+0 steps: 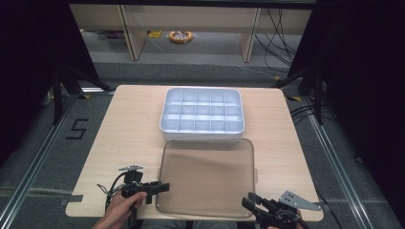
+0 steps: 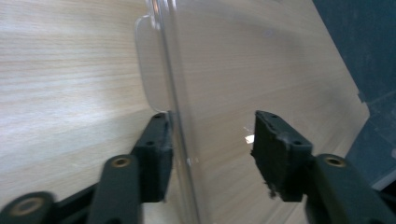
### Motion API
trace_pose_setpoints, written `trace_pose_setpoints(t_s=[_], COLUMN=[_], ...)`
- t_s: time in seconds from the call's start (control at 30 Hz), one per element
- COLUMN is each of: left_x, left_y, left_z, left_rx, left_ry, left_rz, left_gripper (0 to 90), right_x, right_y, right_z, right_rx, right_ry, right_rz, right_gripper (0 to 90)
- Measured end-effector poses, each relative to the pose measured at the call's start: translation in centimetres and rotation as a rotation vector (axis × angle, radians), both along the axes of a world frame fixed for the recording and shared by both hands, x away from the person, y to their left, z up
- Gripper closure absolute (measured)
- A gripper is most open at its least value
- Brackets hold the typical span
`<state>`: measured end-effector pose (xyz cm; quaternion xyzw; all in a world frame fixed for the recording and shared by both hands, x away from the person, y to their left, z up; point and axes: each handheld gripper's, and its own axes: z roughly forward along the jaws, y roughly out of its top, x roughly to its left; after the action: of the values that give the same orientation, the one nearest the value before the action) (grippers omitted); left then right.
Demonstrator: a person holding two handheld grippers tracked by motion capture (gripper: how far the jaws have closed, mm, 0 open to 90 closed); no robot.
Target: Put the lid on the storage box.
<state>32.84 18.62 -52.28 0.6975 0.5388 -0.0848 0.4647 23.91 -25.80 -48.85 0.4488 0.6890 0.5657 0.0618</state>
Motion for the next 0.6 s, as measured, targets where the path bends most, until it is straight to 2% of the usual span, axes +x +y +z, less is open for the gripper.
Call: trace_pose_setpoints(t_s=[0.03, 0.07, 0.13, 0.17, 0.2, 0.23, 0.27, 0.3, 0.33, 0.37, 0.4, 0.43, 0.47, 0.5, 0.57, 0.6], left_x=[0.0, -0.1, -0.3, -0.3, -0.4, -0.5, -0.5, -0.8, -0.9, -1.1, -1.2, -1.4, -1.5, -1.5, -1.8, -1.9], left_y=[0.0, 0.0, 0.1, 0.1, 0.1, 0.1, 0.1, 0.1, -0.1, -0.1, -0.1, -0.1, -0.1, -0.1, -0.2, -0.2], left_z=[0.0, 0.1, 0.3, 0.4, 0.6, 0.7, 0.7, 1.1, 1.3, 1.5, 1.6, 1.8, 1.9, 1.9, 2.4, 2.5], left_rx=[0.003, 0.01, -0.004, -0.007, -0.012, -0.008, -0.008, 0.005, -0.002, -0.002, -0.002, 0.006, 0.006, 0.006, 0.024, 0.03], left_ry=[-0.008, -0.016, -0.034, -0.051, -0.071, -0.091, -0.091, -0.126, -0.135, -0.146, -0.153, -0.169, -0.182, -0.182, -0.214, -0.224], left_rz=[0.0, -0.003, 0.015, 0.013, 0.017, 0.023, 0.023, 0.021, 0.041, 0.045, 0.048, 0.044, 0.049, 0.049, 0.052, 0.054], left_gripper=[49.3, 49.6, 53.6, 55.5, 57.3, 58.5, 59.1, 59.7, 60.5, 61.2, 62.1, 62.9, 63.4, 63.8, 64.0, 64.1], right_x=[0.0, -0.1, 0.2, 0.2, 0.4, 0.5, 0.5, 0.5, 0.7, 0.6, 0.9, 0.7, 0.8, 1.0, 1.1, 1.0], right_y=[0.1, 0.2, 0.2, 0.1, 0.0, -0.1, -0.1, 0.1, 0.1, 0.3, 0.1, 0.3, 0.3, 0.1, 0.2, 0.4], right_z=[-0.1, 0.0, -0.3, -0.3, -0.4, -0.5, -0.5, -0.4, -0.5, -0.5, -0.7, -0.7, -0.8, -0.9, -0.8, -0.8], right_rx=[0.005, 0.018, -0.011, -0.023, -0.034, -0.064, -0.064, -0.083, -0.099, -0.09, -0.102, -0.087, -0.096, -0.125, -0.14, -0.126], right_ry=[0.013, 0.045, 0.05, 0.071, 0.053, 0.054, 0.054, 0.065, 0.068, 0.096, 0.084, 0.126, 0.134, 0.098, 0.105, 0.133], right_rz=[-0.003, -0.008, -0.035, -0.04, -0.036, -0.049, -0.049, -0.06, -0.061, -0.08, -0.069, -0.091, -0.094, -0.081, -0.1, -0.105], right_gripper=[60.3, 59.9, 58.8, 58.8, 58.9, 58.9, 58.9, 59.0, 58.7, 58.7, 58.7, 58.6, 58.6, 58.6, 58.8, 58.9])
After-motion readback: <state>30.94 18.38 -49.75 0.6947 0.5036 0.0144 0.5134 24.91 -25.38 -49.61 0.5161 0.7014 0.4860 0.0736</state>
